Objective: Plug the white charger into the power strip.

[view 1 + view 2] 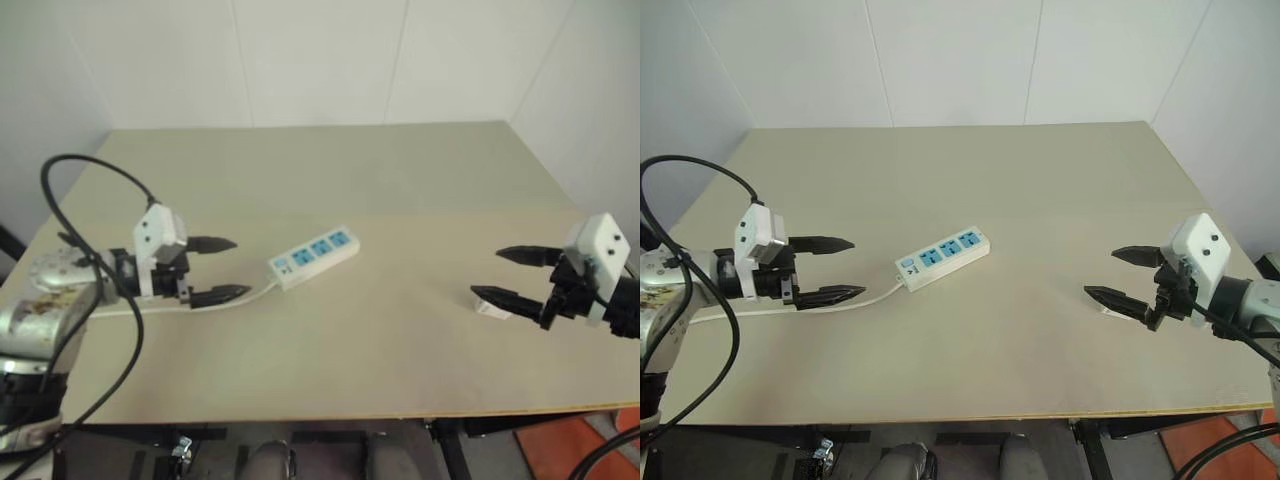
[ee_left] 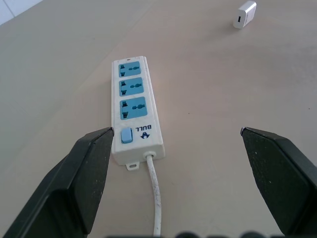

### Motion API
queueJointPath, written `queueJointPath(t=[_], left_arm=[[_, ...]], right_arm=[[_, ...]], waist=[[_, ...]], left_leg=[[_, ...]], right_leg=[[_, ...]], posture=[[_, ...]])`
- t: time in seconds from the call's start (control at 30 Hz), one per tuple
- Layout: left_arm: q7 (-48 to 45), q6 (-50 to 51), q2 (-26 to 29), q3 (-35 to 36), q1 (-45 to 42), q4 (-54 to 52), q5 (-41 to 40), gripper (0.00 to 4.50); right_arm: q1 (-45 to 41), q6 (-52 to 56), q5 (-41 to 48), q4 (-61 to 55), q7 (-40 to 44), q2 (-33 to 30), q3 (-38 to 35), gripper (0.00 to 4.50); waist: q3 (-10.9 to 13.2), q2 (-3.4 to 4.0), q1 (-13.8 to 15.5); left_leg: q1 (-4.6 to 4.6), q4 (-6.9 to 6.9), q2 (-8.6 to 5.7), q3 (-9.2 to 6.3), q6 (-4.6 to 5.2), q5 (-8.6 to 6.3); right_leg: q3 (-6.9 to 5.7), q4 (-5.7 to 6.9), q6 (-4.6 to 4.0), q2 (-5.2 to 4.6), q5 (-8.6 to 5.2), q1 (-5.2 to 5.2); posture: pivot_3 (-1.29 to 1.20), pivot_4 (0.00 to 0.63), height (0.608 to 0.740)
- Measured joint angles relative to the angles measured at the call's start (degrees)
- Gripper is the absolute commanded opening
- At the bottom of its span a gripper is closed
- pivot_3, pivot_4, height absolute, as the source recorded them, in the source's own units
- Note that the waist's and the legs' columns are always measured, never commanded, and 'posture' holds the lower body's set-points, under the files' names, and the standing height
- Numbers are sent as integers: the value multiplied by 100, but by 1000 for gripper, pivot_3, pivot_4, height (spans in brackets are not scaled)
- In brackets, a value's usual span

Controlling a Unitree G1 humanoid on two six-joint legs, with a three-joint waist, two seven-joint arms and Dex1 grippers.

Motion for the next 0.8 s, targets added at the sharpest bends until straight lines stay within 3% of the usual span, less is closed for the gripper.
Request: queueJointPath(t=[0.3,0.43,0.8], left_arm=[[78,-7,-74,-18,1,0,2,4471],[426,-155,-359,-68,-17,140,192,4471],[633,-1185,-1536,-934,-884,2265,1038,4471]], right_arm=[[0,-20,6,0,-117,0,1,4342],[-1,-59,5,2,-208,2,30,4342],[-176,-89,65,13,-356,7,134,4342]], waist=[[0,0,3],[0,0,10],[0,-2,20]], left_leg=[[-2,0,0,0,0,0],[-2,0,0,0,-2,1],[-17,5,-12,2,-12,7]], right_leg=[[0,0,0,0,0,-2],[1,0,0,0,0,-2],[0,4,0,-1,5,-22]], posture=[[0,150,740],[0,150,740],[0,150,740]])
